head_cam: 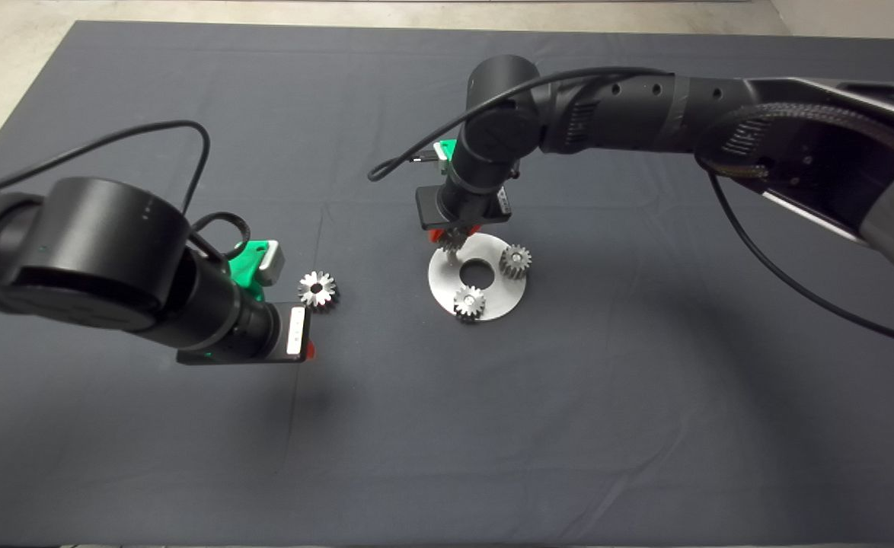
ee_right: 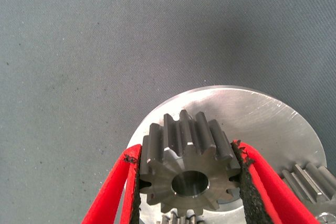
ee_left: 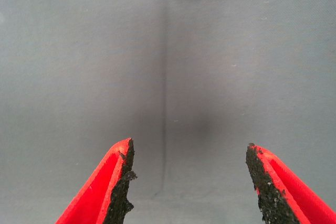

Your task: Remove an incorrectly installed larger gear and replace it with the correct smaller gear

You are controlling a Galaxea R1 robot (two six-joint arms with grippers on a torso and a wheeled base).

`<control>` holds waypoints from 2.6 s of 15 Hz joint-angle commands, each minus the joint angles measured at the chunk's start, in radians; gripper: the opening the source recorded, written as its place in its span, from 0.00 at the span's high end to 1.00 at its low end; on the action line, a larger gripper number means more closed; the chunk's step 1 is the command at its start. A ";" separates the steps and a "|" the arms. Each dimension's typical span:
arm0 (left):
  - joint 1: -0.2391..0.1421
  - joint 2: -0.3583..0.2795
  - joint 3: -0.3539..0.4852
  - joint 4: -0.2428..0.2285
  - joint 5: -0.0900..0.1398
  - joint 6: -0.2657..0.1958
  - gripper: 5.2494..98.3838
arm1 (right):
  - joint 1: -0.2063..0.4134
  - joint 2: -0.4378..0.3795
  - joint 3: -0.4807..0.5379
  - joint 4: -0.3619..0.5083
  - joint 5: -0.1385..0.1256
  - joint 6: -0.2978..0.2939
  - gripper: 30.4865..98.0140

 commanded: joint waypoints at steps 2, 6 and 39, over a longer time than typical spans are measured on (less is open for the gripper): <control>-0.017 0.018 0.004 0.009 0.084 0.001 0.48 | 0.015 0.004 -0.004 -0.041 -0.032 -0.004 0.88; -0.017 0.018 0.002 0.009 0.084 0.001 0.48 | 0.012 0.004 0.008 -0.040 -0.032 0.002 0.88; -0.017 0.018 0.013 0.012 0.084 0.001 0.48 | -0.037 0.003 -0.029 0.115 -0.130 -0.041 0.89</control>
